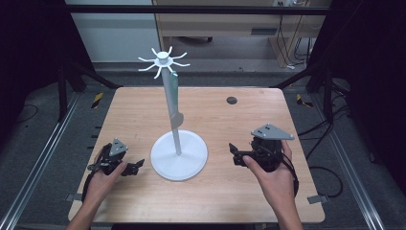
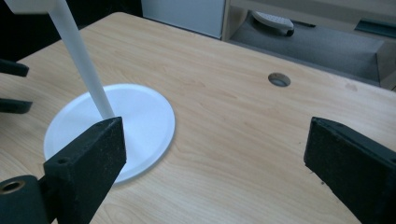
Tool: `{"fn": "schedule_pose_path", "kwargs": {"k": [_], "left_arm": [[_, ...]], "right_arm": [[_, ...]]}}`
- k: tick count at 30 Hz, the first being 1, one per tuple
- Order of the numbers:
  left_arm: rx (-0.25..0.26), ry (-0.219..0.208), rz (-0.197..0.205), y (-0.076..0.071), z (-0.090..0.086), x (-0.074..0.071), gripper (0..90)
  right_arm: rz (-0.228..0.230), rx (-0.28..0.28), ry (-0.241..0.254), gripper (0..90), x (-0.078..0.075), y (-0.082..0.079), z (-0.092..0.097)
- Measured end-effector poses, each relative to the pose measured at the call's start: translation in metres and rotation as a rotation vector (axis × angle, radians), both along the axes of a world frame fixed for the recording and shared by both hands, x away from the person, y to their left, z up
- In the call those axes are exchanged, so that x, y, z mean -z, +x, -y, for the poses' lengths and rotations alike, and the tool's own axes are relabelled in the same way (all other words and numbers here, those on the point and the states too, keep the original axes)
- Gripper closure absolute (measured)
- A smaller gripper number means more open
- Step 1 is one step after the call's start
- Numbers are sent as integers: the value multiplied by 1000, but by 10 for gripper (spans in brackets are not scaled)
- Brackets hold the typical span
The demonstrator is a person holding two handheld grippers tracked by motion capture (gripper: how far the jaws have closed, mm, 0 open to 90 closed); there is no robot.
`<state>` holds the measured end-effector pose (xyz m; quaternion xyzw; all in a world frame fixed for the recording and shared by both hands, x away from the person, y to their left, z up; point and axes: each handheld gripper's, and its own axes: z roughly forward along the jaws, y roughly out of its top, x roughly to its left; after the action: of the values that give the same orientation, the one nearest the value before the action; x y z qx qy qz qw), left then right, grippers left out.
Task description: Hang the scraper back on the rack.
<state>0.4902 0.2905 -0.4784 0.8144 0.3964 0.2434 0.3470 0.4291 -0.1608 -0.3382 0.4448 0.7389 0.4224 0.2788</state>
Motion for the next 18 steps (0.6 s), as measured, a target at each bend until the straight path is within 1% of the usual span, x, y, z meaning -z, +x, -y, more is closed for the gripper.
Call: {"fn": "schedule_pose_path", "kwargs": {"k": [2,4,6,10,11,13,15,18], "left_arm": [[0,0,2,0,0,0,41],[0,1,4,0,0,0,41],[-1,1,6,-1,-1,-1,41],[-4,0,8,-1,-1,-1,41],[-5,1,8,-1,-1,-1,40],[-5,3,7,-1,-1,-1,41],[-4,6,7,-1,-1,-1,41],[-3,5,6,-1,-1,0,41]], "right_arm": [[-10,3,6,60,12,-1,2],[-26,10,-5,60,24,0,5],[-37,14,-3,60,32,0,6],[-65,14,0,63,53,3,8],[-68,14,-1,70,58,4,8],[-75,31,-9,81,66,6,8],[-90,38,-6,91,74,9,9],[-104,43,-14,100,84,14,9]]}}
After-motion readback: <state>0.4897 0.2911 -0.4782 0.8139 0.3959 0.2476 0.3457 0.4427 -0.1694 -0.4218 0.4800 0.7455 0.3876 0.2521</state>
